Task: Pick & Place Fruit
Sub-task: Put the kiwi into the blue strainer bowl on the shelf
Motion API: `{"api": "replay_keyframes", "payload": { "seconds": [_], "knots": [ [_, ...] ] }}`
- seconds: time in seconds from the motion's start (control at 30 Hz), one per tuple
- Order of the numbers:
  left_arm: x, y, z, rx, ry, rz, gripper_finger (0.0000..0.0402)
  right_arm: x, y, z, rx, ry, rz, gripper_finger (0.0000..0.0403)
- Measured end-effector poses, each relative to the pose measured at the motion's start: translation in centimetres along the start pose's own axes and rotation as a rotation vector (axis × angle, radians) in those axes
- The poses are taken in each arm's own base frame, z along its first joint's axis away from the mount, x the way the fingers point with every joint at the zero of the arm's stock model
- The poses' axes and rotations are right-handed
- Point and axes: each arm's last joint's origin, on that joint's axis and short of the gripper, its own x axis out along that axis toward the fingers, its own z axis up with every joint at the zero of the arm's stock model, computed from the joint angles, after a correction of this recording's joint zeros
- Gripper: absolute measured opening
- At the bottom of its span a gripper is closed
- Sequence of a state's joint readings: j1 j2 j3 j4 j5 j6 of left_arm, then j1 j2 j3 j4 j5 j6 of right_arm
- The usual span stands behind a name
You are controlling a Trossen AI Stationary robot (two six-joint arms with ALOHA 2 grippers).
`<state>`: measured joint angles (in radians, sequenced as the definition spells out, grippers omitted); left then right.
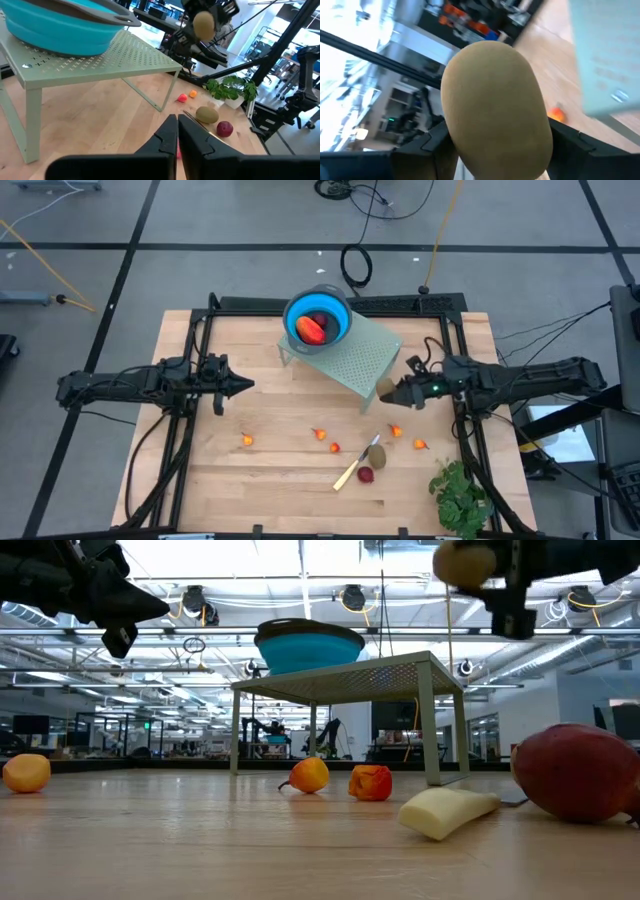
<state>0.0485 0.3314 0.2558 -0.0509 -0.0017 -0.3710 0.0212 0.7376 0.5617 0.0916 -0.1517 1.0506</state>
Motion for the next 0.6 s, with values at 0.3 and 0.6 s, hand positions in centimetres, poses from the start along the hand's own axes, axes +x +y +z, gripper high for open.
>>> {"api": "replay_keyframes", "payload": {
  "seconds": [0.3,0.6],
  "knots": [
    [0.0,0.0,0.0,-0.006,0.000,0.000,0.0024,-0.3,2.0,1.2,-0.108,-0.149,0.193,0.0222],
    [0.0,0.0,0.0,-0.007,0.000,0.000,0.0024,-0.2,2.1,1.2,-0.131,-0.158,0.199,0.0218]
  ]
}}
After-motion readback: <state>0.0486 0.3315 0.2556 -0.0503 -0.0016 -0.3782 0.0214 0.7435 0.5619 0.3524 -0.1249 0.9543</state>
